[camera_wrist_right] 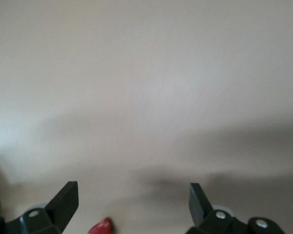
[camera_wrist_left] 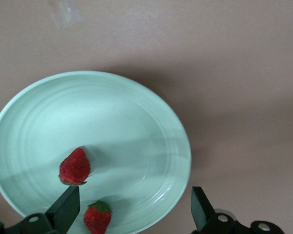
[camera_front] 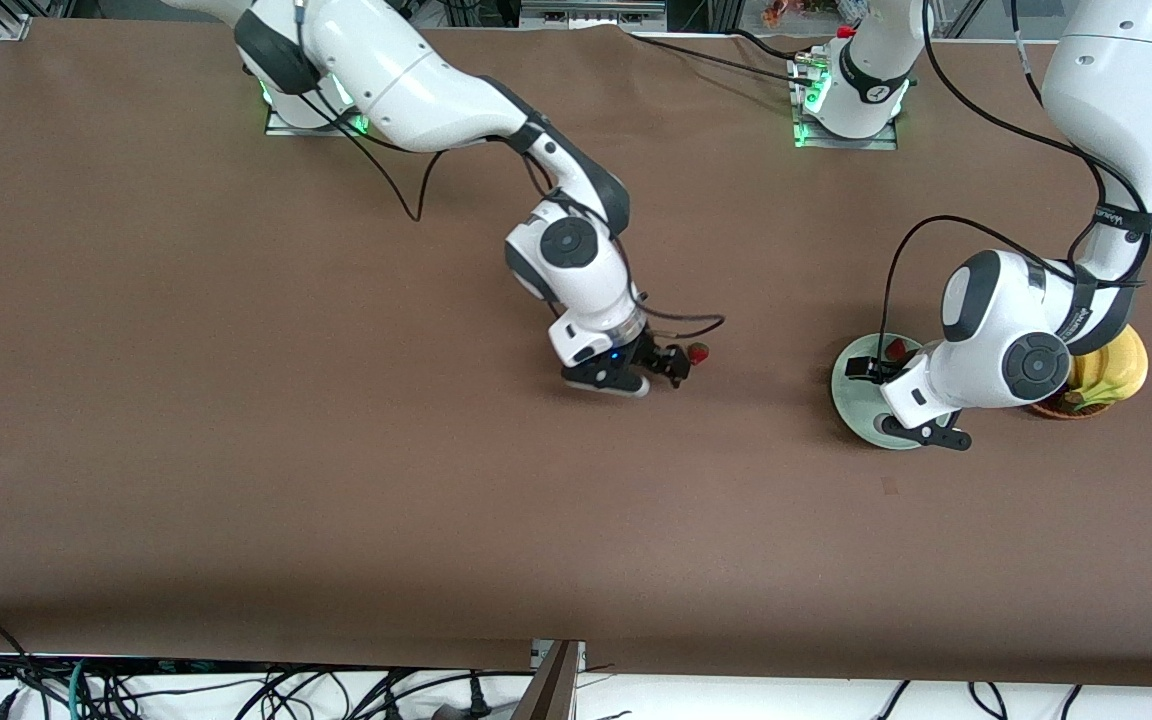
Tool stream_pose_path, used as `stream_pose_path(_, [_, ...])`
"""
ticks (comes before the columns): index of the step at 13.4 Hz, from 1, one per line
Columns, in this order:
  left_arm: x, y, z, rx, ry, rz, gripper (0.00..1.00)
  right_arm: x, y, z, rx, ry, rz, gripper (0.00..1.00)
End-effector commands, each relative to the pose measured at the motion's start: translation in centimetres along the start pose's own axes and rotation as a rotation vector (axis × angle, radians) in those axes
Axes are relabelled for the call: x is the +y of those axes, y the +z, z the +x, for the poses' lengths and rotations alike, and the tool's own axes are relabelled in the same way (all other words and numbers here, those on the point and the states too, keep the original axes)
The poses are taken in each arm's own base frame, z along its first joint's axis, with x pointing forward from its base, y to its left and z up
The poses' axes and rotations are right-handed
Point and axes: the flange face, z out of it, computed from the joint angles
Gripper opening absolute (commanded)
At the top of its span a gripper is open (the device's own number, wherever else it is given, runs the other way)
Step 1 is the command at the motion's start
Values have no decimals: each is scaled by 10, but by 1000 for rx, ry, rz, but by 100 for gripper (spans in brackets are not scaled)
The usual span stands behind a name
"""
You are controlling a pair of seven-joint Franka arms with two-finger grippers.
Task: Collect all strawberries into plate
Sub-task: 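Release the strawberry on the plate while the right gripper returns to rest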
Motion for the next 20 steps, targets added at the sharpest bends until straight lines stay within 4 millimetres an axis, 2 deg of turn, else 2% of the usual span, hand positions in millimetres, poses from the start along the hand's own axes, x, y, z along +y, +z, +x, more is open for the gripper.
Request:
stream_pose_path(1, [47,-14,3,26,-96,-9,100,20,-56,49,-68,-73,-78,100])
stream_pose_path(3, [89,-14,7,63,-225,-22,100,44,-87,80,-115,-139,-158,100])
stream_pose_path(5, [148,-5,11,99,-330,-30,100,76,-116,115,-166,-235,-215,100])
stream_pose_path(7, [196,15,14,130,-488,-60,100,111,-143,146,-228,-342,-258,100])
stream_pose_path(8, [215,33,13,125,-513,-53,100,128,-159,160,-257,-373,-278,100])
stream_pose_path(10, [230,56,12,156,-524,5,100,168,-200,188,-323,-441,-312,100])
stream_pose_path(12, [251,77,9,180,-548,38,100,217,-235,218,-390,-510,-320,100])
stream_pose_path(14, [252,81,8,193,-556,57,100,263,-275,240,-438,-505,-325,100])
stream_pose_path(16, [256,82,7,192,-549,61,100,281,-330,243,-432,-459,-355,100])
stream_pose_path(17, [258,84,4,187,-545,66,97,291,-358,246,-405,-437,-376,100])
stream_pose_path(19, [265,86,0,179,-533,79,86,296,-394,238,-417,-417,-385,100])
stream_pose_path(20, [266,88,-1,176,-531,80,78,294,-424,230,-382,-413,-389,100])
